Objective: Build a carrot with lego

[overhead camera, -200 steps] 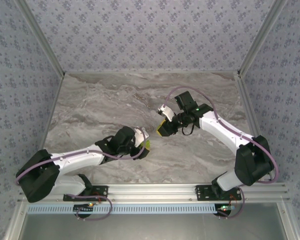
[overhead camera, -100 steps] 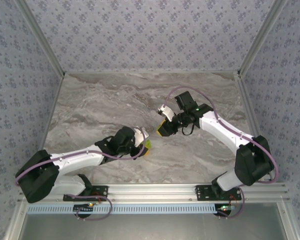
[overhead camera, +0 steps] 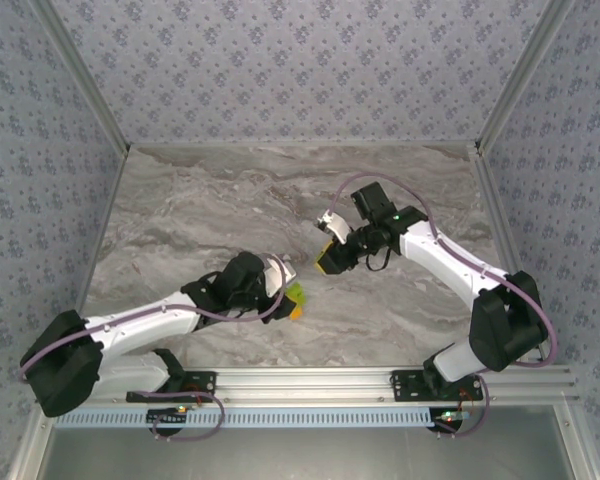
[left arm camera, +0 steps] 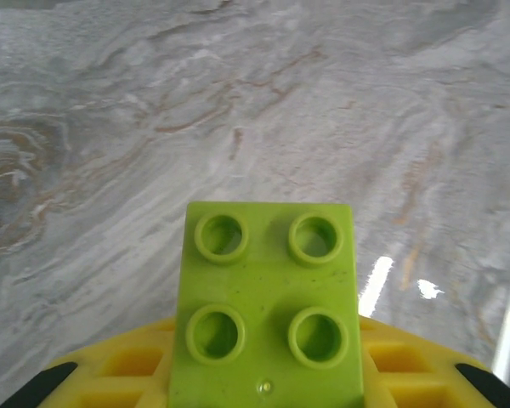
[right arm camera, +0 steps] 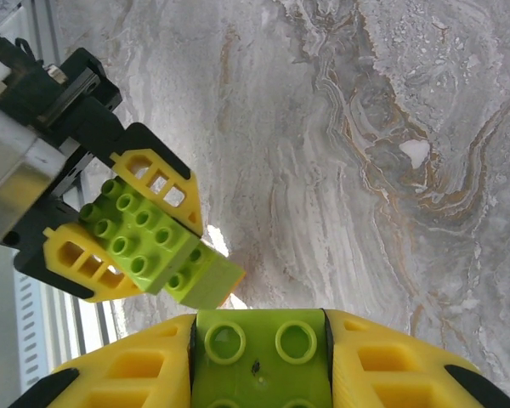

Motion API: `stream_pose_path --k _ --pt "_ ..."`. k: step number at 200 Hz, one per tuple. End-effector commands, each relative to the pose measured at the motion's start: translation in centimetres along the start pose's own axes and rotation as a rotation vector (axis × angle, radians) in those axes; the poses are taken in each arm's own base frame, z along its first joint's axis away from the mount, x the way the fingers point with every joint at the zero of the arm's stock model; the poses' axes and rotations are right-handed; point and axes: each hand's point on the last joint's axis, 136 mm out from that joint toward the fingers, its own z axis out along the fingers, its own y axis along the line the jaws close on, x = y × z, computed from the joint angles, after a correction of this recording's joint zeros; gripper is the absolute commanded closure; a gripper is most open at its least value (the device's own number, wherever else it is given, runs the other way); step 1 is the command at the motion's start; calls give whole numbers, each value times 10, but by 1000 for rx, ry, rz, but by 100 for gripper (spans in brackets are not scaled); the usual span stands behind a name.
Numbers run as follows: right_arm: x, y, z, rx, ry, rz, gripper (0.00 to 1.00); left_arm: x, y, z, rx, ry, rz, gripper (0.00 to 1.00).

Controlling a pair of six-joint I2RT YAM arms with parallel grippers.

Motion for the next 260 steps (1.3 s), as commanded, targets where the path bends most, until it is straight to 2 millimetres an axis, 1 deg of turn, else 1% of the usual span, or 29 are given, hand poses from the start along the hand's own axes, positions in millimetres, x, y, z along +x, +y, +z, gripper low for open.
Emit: stream_pose_path --k 1,6,8,11,25,39,53,63,75,91,107,165,196,236,260 --pt "-8 15 -14 -75 -16 -20 77 -25 -24 -19 123 -30 4 71" --pt "-6 18 -14 -87 -9 -21 78 -26 -25 -22 133 -27 -1 72" --pt "-13 19 -18 -85 -23 -37 78 -25 -26 -23 138 -23 -2 72" --pt "-16 21 -20 -90 -26 -45 78 -26 -26 -25 144 -23 -3 72" --pt "-15 30 -21 -128 -16 -60 78 -26 -29 -30 171 -25 -16 73" --pt "-14 39 -20 -161 1 -79 78 -33 -33 -34 244 -60 -37 73" --pt "-11 47 -18 -176 35 -96 79 -41 -33 -36 305 -75 -67 73" --pt "-10 50 -18 -179 50 -108 79 -45 -30 -36 330 -73 -81 74" --pt "-14 53 -21 -182 47 -127 79 -48 -28 -33 359 -57 -97 75" --pt "-18 61 -24 -205 49 -152 79 -47 -26 -27 389 -24 -117 76" --pt "-19 68 -23 -236 83 -170 78 -46 -27 -24 411 -4 -122 77" --pt "-24 72 -4 -293 167 -212 78 -57 -45 -38 519 -46 -101 78" --pt "-22 74 -4 -308 179 -233 77 -61 -56 -46 581 -66 -88 77" --pt "-22 79 -10 -355 185 -235 77 -61 -57 -47 584 -74 -79 77" --pt "-19 81 -8 -382 190 -228 76 -60 -56 -46 583 -71 -80 77"
